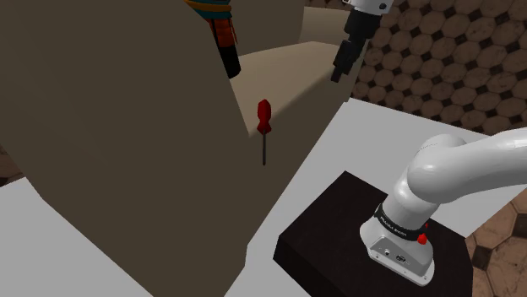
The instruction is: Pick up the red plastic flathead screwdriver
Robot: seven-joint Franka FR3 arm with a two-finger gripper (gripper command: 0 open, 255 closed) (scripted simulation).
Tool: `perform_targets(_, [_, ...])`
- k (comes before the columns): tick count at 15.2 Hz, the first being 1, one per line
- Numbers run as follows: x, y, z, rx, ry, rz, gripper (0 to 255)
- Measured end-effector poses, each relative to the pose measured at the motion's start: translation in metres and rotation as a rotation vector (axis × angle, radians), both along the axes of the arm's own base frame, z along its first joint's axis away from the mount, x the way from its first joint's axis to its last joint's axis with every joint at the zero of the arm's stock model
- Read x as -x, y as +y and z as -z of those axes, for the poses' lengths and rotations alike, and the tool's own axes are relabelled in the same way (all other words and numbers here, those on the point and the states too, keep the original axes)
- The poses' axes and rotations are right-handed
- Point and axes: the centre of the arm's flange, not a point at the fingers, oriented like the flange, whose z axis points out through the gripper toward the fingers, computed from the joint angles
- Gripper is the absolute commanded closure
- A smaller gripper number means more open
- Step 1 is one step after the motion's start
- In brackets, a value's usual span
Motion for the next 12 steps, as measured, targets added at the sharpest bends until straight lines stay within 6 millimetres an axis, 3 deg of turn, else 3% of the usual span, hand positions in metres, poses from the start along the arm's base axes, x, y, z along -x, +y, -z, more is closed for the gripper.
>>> perform_targets(2, [0.000, 0.006, 0.002, -0.001, -0.002, 0.015, 0])
perform_targets(5, [0.006, 0.038, 0.007, -0.005, -0.012, 0.106, 0])
perform_targets(12, [-0.007, 0.132, 0.027, -0.020, -0.041, 0.359, 0])
